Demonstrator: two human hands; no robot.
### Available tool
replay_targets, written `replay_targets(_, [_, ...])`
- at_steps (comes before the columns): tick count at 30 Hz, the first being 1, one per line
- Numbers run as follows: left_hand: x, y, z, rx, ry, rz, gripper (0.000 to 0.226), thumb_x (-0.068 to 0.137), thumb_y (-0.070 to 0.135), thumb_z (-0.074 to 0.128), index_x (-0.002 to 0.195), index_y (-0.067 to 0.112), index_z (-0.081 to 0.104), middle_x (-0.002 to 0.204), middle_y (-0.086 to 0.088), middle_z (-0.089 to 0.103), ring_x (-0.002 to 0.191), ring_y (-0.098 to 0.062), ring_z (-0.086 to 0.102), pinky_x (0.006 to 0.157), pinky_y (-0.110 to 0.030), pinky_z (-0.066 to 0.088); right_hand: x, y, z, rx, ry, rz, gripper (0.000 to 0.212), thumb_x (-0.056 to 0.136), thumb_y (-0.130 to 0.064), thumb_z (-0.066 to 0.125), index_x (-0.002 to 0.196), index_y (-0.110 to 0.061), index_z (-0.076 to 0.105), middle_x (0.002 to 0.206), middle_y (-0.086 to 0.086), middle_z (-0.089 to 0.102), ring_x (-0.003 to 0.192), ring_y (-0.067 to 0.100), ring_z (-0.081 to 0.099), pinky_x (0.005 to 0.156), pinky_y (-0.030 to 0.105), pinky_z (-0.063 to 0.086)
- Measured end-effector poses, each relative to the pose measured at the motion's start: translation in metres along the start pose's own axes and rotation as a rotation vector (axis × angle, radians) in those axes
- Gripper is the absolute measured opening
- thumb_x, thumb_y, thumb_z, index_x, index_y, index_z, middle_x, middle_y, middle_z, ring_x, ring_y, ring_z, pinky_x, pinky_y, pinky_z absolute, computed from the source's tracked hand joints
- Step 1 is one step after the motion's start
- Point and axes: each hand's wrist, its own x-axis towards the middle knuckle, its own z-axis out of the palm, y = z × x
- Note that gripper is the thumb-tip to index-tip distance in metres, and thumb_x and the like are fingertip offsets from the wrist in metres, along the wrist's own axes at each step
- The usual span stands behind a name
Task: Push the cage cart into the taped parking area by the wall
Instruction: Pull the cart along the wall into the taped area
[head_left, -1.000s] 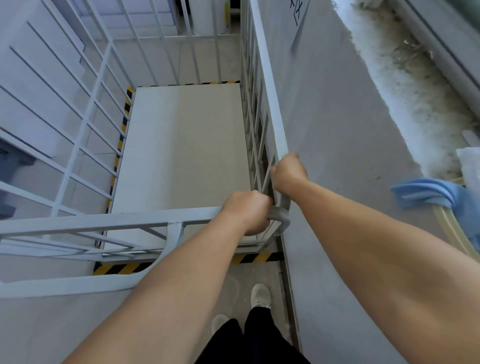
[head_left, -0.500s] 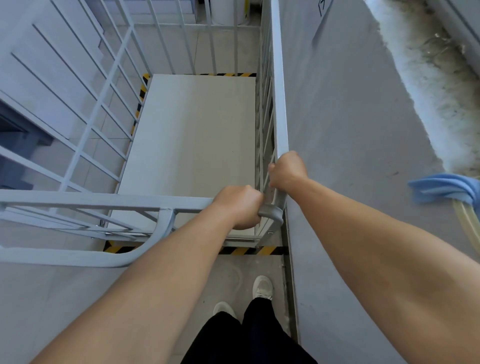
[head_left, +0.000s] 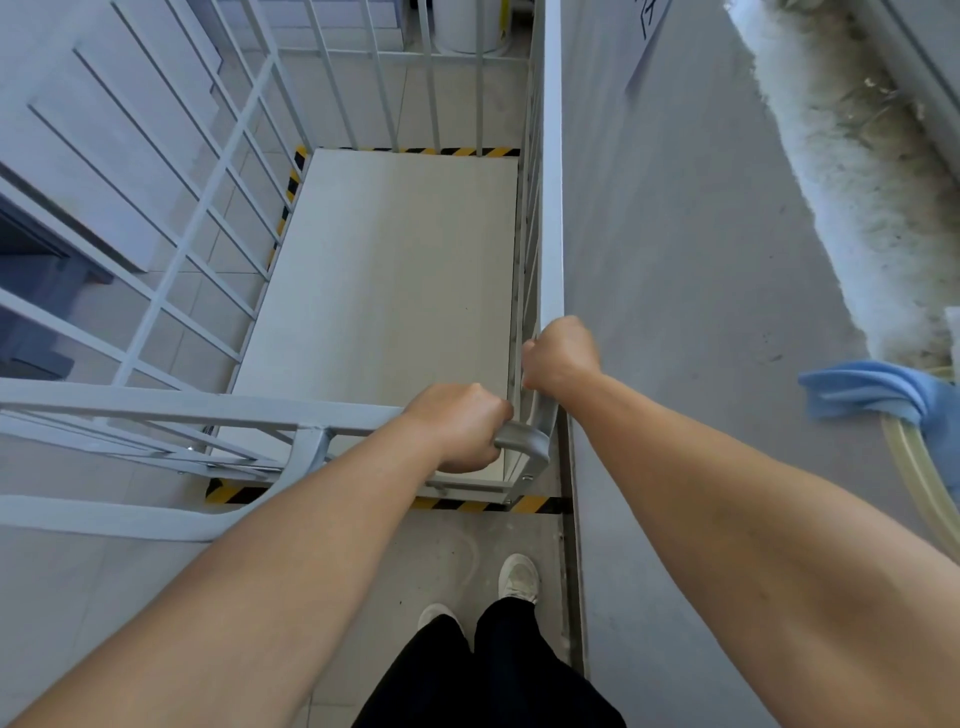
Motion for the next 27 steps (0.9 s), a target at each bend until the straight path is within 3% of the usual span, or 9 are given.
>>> replay_targets(3, [-0.005,0.001,0.002,0.008,0.001,-0.001,0.008,0.088,0.019,0.049,0.082,0.022,0.046,0.069,0.004,0.044,0.066,-0.022,0.047,0.056,-0.029,0.034,-0.004,0.0,0.003,0.031,-0.016,0.008,0.014,0.094,-0.018,0.05,0.097,-0.005,0.055,0.092,0.012,0.051,0.079,0.025,0.047,0.067,0.03,0.037])
replay_targets(7, [-0.016,0.002,0.006,0.027,-0.014,-0.01,0.005,0.088,0.02,0.049,0.084,0.022,0.048,0.077,-0.001,0.053,0.066,-0.023,0.045,0.056,-0.029,0.033,-0.012,-0.002,0.012,-0.012,-0.046,0.085,0.016,0.092,-0.021,0.051,0.095,-0.005,0.049,0.075,0.008,0.054,0.053,0.019,0.045,0.043,0.025,0.032])
replay_targets(12, [-0.037,-0.002,0.017,0.057,-0.048,-0.039,0.008,0.087,0.021,0.05,0.093,0.019,0.055,0.093,-0.007,0.064,0.069,-0.025,0.047,0.058,-0.03,0.034,-0.03,-0.007,0.029,0.119,-0.086,0.158,0.026,0.09,-0.021,0.053,0.104,0.001,0.054,0.088,0.01,0.067,0.071,0.027,0.061,0.04,0.024,0.028])
replay_targets(15, [-0.055,-0.01,0.023,0.085,-0.067,-0.065,0.01,0.087,0.022,0.05,0.094,0.02,0.056,0.097,-0.009,0.065,0.083,-0.031,0.059,0.061,-0.031,0.036,-0.048,-0.019,0.037,0.153,-0.132,0.169,0.033,0.087,-0.02,0.061,0.112,0.001,0.057,0.079,0.008,0.066,0.059,0.02,0.057,0.038,0.023,0.028])
replay_targets(17, [-0.068,-0.018,0.027,0.106,-0.077,-0.089,0.012,0.086,0.023,0.05,0.096,0.02,0.058,0.099,-0.009,0.065,0.09,-0.033,0.061,0.062,-0.03,0.037,-0.058,-0.029,0.044,0.174,-0.161,0.153,0.033,0.086,-0.019,0.061,0.112,0.001,0.057,0.081,0.008,0.068,0.061,0.021,0.06,0.038,0.024,0.029])
replay_targets(22, [-0.085,-0.035,0.034,0.138,-0.078,-0.118,0.009,0.086,0.024,0.051,0.092,0.021,0.057,0.099,-0.007,0.066,0.088,-0.031,0.061,0.062,-0.03,0.038,-0.07,-0.045,0.058,0.232,-0.205,0.117,0.038,0.086,-0.021,0.05,0.112,0.005,0.056,0.084,0.012,0.073,0.078,0.025,0.071,0.053,0.026,0.049])
replay_targets(27, [-0.084,-0.038,0.035,0.109,-0.062,-0.117,0.002,0.085,0.022,0.051,0.087,0.022,0.052,0.093,-0.005,0.066,0.073,-0.026,0.051,0.061,-0.03,0.041,-0.071,-0.048,0.053,0.278,-0.2,0.129,0.038,0.085,-0.019,0.048,0.113,0.007,0.05,0.071,0.013,0.074,0.073,0.027,0.073,0.066,0.035,0.057])
